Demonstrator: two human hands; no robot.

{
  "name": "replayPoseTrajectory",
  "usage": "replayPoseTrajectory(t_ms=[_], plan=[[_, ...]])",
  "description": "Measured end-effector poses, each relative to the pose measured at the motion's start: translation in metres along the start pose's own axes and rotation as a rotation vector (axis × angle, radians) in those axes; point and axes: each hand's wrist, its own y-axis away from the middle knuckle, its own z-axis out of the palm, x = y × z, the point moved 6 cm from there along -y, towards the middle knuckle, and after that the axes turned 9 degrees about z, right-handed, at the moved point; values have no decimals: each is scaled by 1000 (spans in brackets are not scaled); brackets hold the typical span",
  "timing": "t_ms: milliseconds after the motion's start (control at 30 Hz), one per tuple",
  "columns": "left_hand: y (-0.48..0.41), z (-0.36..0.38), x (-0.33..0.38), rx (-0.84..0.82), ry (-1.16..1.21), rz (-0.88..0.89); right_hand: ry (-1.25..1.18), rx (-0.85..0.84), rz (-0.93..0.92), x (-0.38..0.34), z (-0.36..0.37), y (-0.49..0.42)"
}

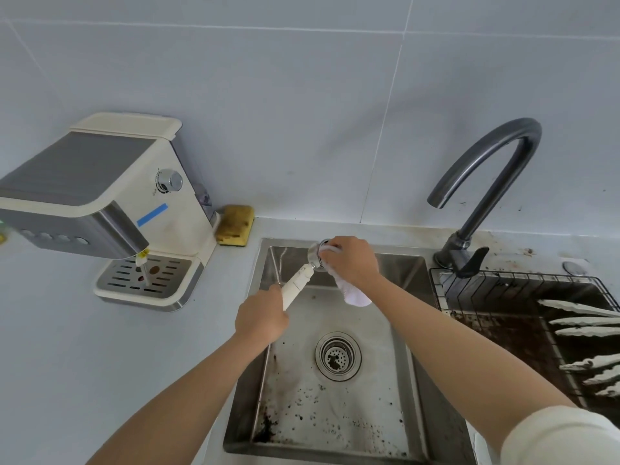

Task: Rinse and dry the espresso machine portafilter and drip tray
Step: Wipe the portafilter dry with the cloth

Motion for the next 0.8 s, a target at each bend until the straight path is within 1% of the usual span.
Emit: replayPoseTrajectory(t_ms=[167, 300, 367, 400, 500, 567, 600, 633, 667, 700, 733, 767, 800], plan=[[0, 0, 2, 10, -42, 13, -151, -63, 34, 7, 1, -4], [-2, -3, -5, -15, -67, 30, -140, -171, 7, 8, 2, -2], [-4, -4, -10, -45, -75, 32, -114, -258, -12, 11, 7, 0], [-5, -5, -12, -65, -81, 37, -3, -278, -67, 11, 11, -1], [-9, -6, -15, -133, -91, 77, 353, -272, -300, 11, 19, -5], [-9, -2, -15, -169, -68, 94, 595, -226, -437, 18, 25, -10], [-9, 0, -15, -176, -53, 96, 646, -211, -444, 19, 25, -12], [-9, 2, -14, -177, -39, 98, 684, -148, -501, 21, 22, -17], [-9, 5, -13, -173, -28, 99, 634, -127, -494, 21, 18, -18], [-9, 6, -13, -163, -20, 96, 636, -35, -537, 17, 16, -15], [-9, 7, -13, -149, -16, 89, 594, -53, -449, 15, 16, -13], [-9, 7, -13, -132, -11, 79, 578, -23, -420, 9, 14, -7], [-9, 8, -13, -117, -2, 67, 553, -37, -366, 10, 15, -6]])
